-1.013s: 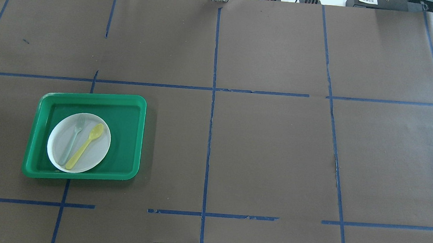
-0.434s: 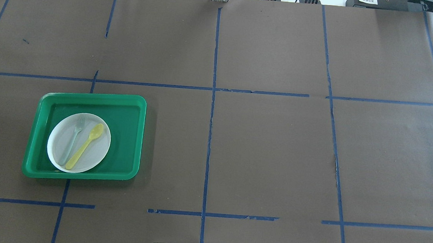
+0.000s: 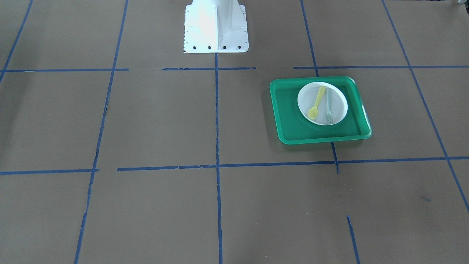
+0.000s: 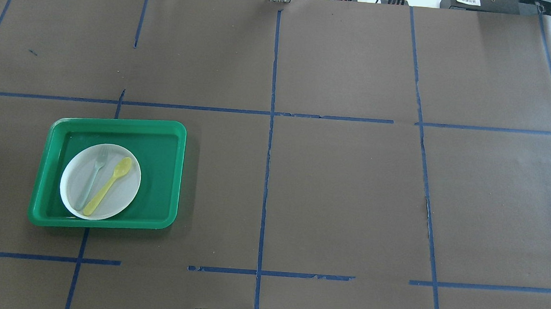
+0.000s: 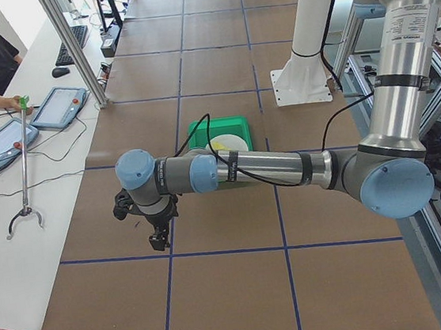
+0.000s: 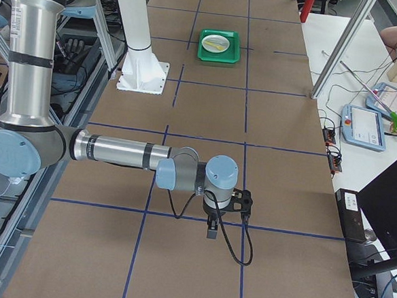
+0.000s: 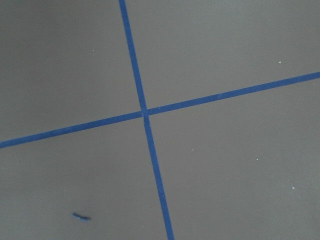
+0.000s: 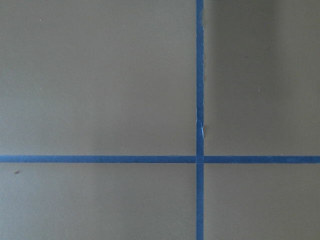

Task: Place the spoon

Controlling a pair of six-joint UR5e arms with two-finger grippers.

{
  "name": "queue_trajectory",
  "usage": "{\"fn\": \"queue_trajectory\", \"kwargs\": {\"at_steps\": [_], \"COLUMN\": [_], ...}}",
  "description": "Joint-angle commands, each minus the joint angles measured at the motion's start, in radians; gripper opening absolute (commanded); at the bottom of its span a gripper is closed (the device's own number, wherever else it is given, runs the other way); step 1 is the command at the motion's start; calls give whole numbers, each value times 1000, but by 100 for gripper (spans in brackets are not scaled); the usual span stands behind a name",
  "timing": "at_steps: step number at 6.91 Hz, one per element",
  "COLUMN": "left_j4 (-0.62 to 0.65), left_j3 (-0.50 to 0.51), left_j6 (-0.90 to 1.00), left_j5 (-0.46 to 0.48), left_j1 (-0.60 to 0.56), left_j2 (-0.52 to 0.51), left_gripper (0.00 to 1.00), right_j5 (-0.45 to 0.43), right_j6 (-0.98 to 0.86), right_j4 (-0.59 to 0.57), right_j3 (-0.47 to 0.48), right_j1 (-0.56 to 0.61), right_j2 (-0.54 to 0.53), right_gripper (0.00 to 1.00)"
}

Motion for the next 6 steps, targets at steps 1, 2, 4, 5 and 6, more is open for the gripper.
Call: {"fn": "queue_trajectory", "kwargs": {"at_steps": [1,2,4,5,6], "left_j4": [-154,-287,-383,-383,-383], "left_j3": [-153,-179,-242,-285,-293], "left_j6": [-427,-642,-820,-905,-994], "left_j5": [-58,-44,18,135,147], "left_j1": [170,274,452,565,626], "left_j2": [-8,-9,0,0,0], "left_gripper": [100,100,99,98,94], "right_j5": [0,-2,-2,0,0], "right_j6": [0,0,0,0,0], "right_j4": [0,0,0,0,0], "right_j3": [0,0,-2,0,0], "right_j1": [0,0,0,0,0], "right_j2": [0,0,0,0,0], "right_gripper": [100,100,100,100,100]}}
